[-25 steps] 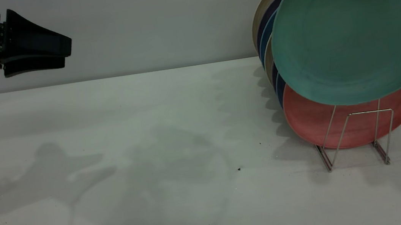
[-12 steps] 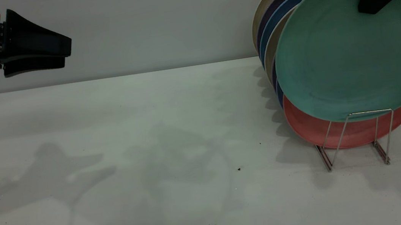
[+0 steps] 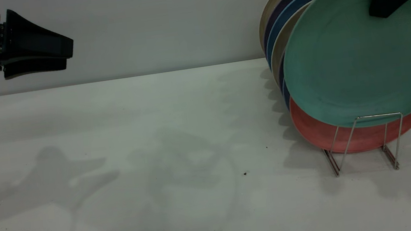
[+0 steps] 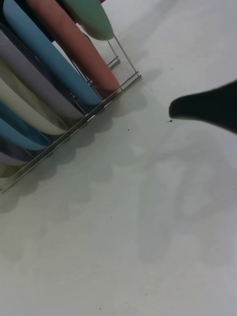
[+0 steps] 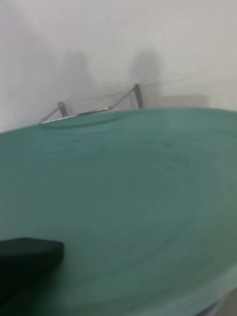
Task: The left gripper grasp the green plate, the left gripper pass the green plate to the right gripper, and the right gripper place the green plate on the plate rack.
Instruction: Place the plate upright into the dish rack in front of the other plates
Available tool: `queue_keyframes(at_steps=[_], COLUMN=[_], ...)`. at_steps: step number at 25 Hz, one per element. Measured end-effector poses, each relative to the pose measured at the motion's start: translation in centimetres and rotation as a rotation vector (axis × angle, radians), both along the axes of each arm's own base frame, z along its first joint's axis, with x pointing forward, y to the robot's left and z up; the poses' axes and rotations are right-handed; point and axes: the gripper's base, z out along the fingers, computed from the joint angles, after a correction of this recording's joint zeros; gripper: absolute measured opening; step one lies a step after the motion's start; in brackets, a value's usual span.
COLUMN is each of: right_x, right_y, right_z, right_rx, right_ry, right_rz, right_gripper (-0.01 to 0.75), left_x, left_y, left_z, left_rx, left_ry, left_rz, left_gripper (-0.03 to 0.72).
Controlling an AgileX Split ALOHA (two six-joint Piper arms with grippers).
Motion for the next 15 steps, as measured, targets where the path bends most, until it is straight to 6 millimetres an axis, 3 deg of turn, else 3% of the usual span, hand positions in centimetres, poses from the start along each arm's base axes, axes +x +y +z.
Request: queue_keyframes(at_steps=[8, 15], right_x=[-0.21, -0.3], right_y=[0.2, 0.19], right_z=[-0.06, 0.18], right_rx=[0.036, 0.047], right_ry=[0.032, 0.03], right_rz=[-0.02, -0.036], right_gripper=[0.328, 0.365], left_x=[-0.05, -0.16], left_y=[-0.04, -0.03], left_z=[0.04, -0.06], left_rx=[-0.006, -0.002], left_ry=[0.002, 0.025], left_rz=[-0.005, -0.008], left_gripper=[0.581, 0.581])
